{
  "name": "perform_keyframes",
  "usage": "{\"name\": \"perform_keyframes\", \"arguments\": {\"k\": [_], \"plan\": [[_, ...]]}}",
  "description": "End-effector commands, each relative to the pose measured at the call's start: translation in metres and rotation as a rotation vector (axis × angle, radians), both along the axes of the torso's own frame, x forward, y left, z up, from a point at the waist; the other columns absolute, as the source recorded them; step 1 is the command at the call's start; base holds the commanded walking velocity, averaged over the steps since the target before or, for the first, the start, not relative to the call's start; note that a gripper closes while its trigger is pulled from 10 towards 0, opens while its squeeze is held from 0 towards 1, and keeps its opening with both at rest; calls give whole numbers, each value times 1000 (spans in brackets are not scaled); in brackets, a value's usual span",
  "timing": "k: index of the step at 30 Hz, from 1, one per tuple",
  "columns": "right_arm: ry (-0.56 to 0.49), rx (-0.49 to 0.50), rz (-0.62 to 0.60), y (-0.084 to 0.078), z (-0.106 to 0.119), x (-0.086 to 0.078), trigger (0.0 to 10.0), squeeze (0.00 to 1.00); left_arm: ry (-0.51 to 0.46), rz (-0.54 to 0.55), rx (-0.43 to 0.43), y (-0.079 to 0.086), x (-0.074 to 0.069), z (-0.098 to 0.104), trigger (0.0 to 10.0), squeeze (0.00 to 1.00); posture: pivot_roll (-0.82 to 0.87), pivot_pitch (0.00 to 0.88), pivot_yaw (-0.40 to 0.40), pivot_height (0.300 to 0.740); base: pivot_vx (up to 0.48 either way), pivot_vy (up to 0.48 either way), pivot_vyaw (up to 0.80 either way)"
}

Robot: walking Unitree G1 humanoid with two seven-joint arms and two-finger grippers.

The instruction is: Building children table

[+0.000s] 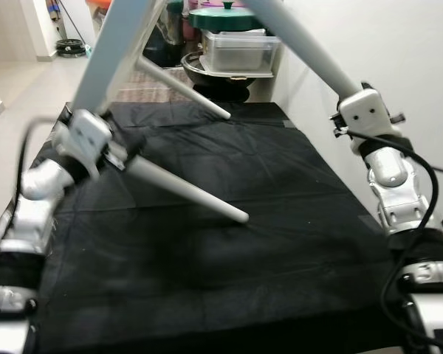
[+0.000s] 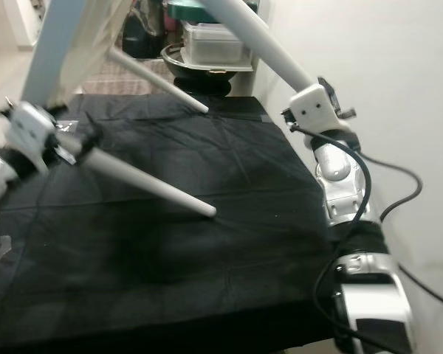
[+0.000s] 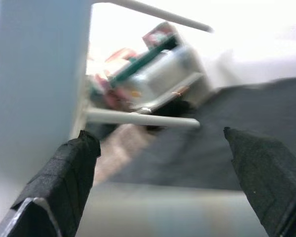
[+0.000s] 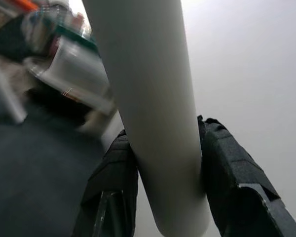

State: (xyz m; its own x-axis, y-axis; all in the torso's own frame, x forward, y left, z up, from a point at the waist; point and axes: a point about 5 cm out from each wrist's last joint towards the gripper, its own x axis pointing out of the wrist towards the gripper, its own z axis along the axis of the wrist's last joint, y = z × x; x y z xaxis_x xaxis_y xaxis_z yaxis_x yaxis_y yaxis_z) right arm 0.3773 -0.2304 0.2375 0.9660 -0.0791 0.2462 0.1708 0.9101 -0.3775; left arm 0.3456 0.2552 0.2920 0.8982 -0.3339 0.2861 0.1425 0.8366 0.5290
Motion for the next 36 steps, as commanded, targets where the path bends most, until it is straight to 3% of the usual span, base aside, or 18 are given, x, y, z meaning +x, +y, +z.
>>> {"name": "perform_keyframes", "arguments": {"k": [1,3,5,7,8,9,12,15,19,21,25,26,27,28,29,30,33,36], "plan": [[171,385,-24,0,-44,-3,0,0,-24,39,-6,14,0,16,10000,0,75,0,-49,740,0,0,0],[171,385,-24,0,-44,-3,0,0,-24,39,-6,14,0,16,10000,0,75,0,-49,740,0,0,0],[319,606,-8,24,-79,-10,0,0,-94,23,37,12,-2,47,10000,0,84,0,-51,740,0,0,0],[319,606,-8,24,-79,-10,0,0,-94,23,37,12,-2,47,10000,0,84,0,-51,740,0,0,0],[397,683,6,39,-97,-18,0,0,-137,11,53,10,-4,64,10000,0,88,0,-48,740,0,0,0],[453,699,16,51,-113,-27,0,0,-175,-8,57,5,-7,77,10000,0,90,0,-49,740,0,0,0],[505,695,17,61,-128,-40,0,0,-211,-39,60,-2,-12,87,10000,0,91,0,-49,740,0,0,0],[531,705,5,62,-133,-45,0,0,-209,-60,58,-7,-13,84,10000,0,90,0,-49,740,0,0,0],[552,671,-19,58,-139,-55,0,0,-168,-102,31,-15,-14,61,10000,0,80,0,-42,740,0,0,0],[532,616,-22,52,-133,-55,0,0,-121,-123,-36,-23,-19,35,10000,0,73,0,-42,740,0,0,0],[532,590,-25,49,-131,-54,0,0,-98,-136,-68,-30,-23,22,10000,0,67,0,-43,740,0,0,0],[513,553,-37,45,-126,-54,10000,0,-72,-150,-103,-37,-26,10,10000,0,66,0,-46,740,0,0,0],[499,527,-46,43,-122,-54,10000,0,-53,-158,-129,-41,-30,1,10000,0,66,0,-46,740,0,0,0],[444,528,-45,41,-115,-55,10000,745,-29,-163,-149,-46,-33,-10,10000,0,61,0,-47,740,0,0,0],[444,528,-45,41,-115,-55,10000,745,-29,-163,-149,-46,-33,-10,10000,0,61,0,-47,740,0,0,0],[406,535,-45,40,-110,-57,10000,1000,-14,-164,-158,-48,-35,-15,10000,0,60,0,-47,740,0,0,0],[310,516,-39,36,-96,-62,10000,1000,40,-164,-178,-56,-44,-36,10000,0,55,0,-42,740,0,0,0],[178,483,61,42,-74,-71,10000,1000,112,-144,-197,-65,-59,-64,10000,0,48,0,-38,740,0,0,0]]}}
